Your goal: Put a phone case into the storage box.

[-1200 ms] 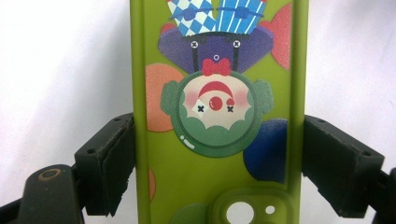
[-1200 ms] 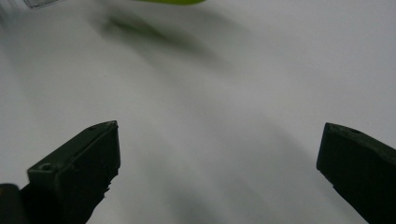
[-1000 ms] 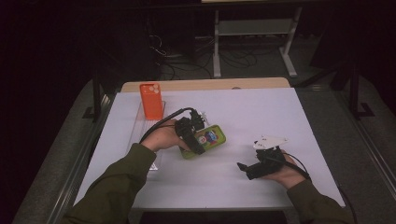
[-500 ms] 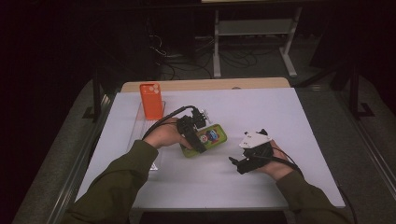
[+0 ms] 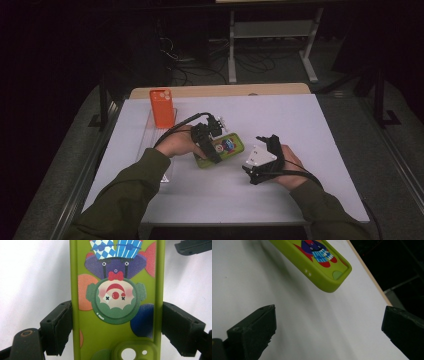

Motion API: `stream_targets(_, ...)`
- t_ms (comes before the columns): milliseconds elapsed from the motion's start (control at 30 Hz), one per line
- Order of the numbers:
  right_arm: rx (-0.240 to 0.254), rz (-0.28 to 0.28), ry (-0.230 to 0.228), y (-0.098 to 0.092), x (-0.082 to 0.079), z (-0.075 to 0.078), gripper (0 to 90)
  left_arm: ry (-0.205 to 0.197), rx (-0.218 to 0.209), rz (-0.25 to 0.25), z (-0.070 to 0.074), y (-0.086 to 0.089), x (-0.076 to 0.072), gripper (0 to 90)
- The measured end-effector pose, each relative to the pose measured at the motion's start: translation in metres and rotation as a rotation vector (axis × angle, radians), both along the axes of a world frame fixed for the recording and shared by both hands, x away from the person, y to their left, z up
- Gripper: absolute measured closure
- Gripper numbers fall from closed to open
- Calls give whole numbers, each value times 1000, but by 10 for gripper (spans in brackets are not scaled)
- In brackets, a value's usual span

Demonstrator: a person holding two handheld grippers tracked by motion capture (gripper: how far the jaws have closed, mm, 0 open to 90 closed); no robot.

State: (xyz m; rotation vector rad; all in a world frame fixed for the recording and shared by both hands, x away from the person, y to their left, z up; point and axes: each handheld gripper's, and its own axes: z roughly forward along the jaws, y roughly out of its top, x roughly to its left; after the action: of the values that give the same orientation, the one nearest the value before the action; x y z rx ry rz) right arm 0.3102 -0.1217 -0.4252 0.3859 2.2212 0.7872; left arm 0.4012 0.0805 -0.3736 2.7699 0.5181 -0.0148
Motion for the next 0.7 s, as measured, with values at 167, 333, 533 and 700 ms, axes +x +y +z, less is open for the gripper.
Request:
stream_targets(167, -74, 12, -98, 7, -6, -4, 0, -1, 10, -14, 2, -1, 0, 160)
stream_targets(333, -180, 41, -199, 12, -8, -8, 0, -1, 8, -15, 4, -4, 0, 160)
stream_targets(533, -267, 62, -301, 16, -12, -10, 14, -6, 16, -28, 5, -6, 0, 160)
stream_targets(700, -319, 75, -368, 19, -14, -12, 31, -7, 17, -26, 5, -9, 0, 160)
